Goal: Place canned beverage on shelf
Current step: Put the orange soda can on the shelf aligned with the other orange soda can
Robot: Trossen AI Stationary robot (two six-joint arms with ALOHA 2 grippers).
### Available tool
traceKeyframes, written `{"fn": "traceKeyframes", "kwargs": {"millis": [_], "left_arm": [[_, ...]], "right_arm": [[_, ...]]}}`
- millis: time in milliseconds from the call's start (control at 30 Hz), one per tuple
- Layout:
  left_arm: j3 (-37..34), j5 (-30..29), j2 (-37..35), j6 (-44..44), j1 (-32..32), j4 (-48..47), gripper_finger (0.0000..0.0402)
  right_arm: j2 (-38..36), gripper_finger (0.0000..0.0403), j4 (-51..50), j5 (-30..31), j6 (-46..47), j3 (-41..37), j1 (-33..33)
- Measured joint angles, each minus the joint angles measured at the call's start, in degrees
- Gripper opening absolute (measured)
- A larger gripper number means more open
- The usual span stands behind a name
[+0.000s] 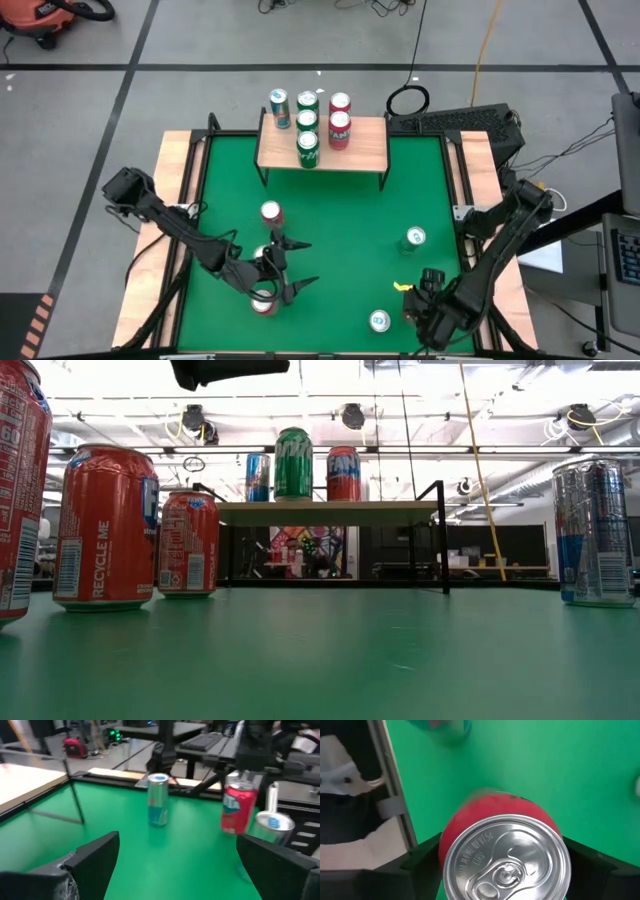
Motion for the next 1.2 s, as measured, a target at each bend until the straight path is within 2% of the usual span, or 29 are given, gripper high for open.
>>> {"fn": "traceKeyframes", "kwargs": {"millis": [167, 333, 467, 567, 833, 1000, 1200], "left_arm": [[0.0, 2.44, 0.94, 3.75, 0.08, 6.84, 0.0393], [0.0, 2.93, 2.69, 7.95, 1.15, 14.81, 0.0393], [0.0, 8.79, 5.59, 10.03, 2.85, 22.38, 0.0393], [0.0, 10.31, 7.04, 11.36, 3.96, 26.21, 0.0393], [0.0, 18.31, 7.8, 13.5, 6.28, 26.81, 0.0393], [0.0, 17.03, 7.8, 18.65, 6.93, 26.9, 0.0396], [0.0, 15.5, 7.8, 20.34, 9.84, 26.8, 0.04]], "right_arm": [[-3.9, 0.0295, -1.64, 1.37, -4.52, 2.92, -1.92], [-5.77, 0.0295, -8.5, 5.86, -10.5, 8.67, -4.21], [-5.79, 0.0295, -12.57, 11.38, -17.99, 14.09, -6.74], [-5.84, 0.0295, -12.9, 14.68, -24.84, 17.28, -9.04], [-5.79, 0.0295, -11.86, 22.83, -45.05, 20.59, -14.62], [-5.76, 0.0295, -8.08, 26.18, -55.7, 20.59, -17.98], [-5.6, 0.0295, -2.51, 26.27, -64.9, 20.59, -21.54]]}}
